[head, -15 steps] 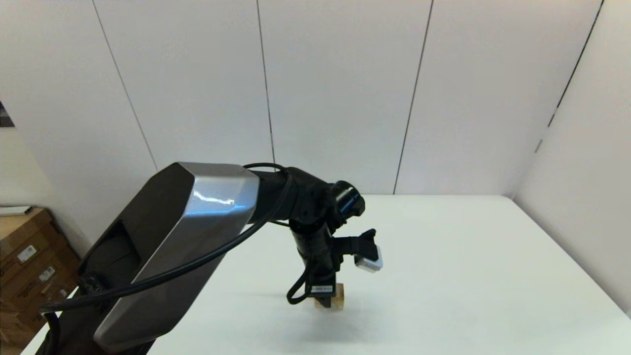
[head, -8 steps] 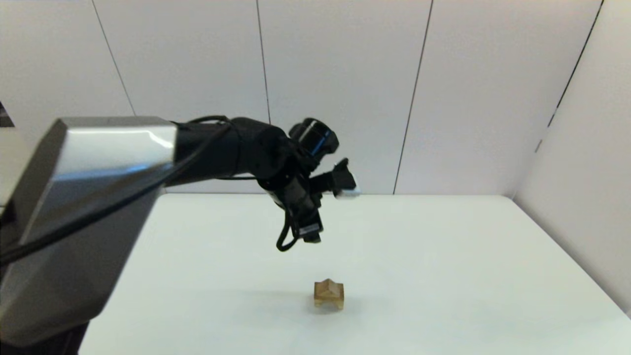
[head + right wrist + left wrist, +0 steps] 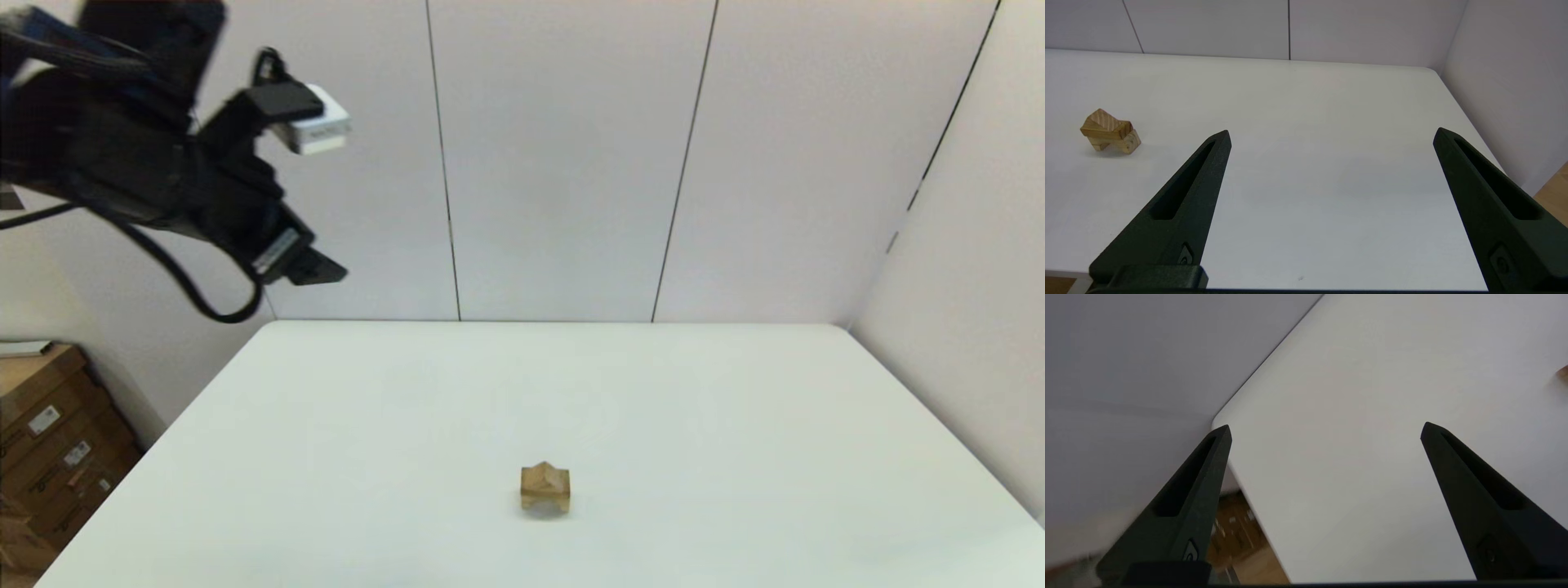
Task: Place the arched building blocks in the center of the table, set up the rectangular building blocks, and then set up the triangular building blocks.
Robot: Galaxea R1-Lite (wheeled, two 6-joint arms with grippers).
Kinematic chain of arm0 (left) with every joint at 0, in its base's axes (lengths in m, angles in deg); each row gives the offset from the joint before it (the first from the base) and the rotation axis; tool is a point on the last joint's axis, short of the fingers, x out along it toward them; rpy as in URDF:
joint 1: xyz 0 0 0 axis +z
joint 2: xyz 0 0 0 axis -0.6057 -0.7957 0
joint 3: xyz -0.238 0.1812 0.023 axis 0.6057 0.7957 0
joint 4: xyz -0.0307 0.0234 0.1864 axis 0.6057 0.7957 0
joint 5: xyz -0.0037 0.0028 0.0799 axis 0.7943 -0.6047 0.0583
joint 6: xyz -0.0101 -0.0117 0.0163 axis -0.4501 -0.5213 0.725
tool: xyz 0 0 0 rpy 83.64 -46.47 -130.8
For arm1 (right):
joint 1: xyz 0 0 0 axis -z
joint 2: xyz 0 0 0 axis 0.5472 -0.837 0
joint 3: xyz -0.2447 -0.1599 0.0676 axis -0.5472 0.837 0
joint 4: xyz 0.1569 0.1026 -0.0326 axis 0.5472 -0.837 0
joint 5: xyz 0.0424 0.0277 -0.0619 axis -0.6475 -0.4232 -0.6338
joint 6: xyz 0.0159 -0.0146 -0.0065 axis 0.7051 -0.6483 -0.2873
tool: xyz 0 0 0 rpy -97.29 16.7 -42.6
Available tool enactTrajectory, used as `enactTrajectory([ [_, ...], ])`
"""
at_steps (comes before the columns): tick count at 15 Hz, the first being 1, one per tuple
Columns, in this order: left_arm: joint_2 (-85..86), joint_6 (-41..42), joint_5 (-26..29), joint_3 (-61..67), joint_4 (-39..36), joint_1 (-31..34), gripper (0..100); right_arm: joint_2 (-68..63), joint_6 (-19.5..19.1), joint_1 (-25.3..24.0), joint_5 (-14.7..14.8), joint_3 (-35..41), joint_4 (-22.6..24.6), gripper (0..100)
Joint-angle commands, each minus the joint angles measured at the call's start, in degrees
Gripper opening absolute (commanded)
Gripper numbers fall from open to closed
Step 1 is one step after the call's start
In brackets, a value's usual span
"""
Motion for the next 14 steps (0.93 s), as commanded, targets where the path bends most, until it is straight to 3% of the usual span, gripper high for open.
enactTrajectory([
  [1,32.4,-2.2,-0.2,19.0,-0.2,15.6,100,0.0,0.0,0.0,0.0,0.1,0.0,100],
  [5,57.4,-4.0,-0.1,35.5,-0.4,22.6,100,0.0,0.0,0.0,0.0,0.1,0.0,100],
  [11,80.8,-10.2,-0.1,53.9,-0.8,22.5,100,0.0,0.0,0.0,0.0,0.1,0.0,100],
  [14,84.8,-12.5,-0.1,61.2,-7.6,20.4,100,0.0,0.0,0.0,0.0,0.1,0.0,100],
])
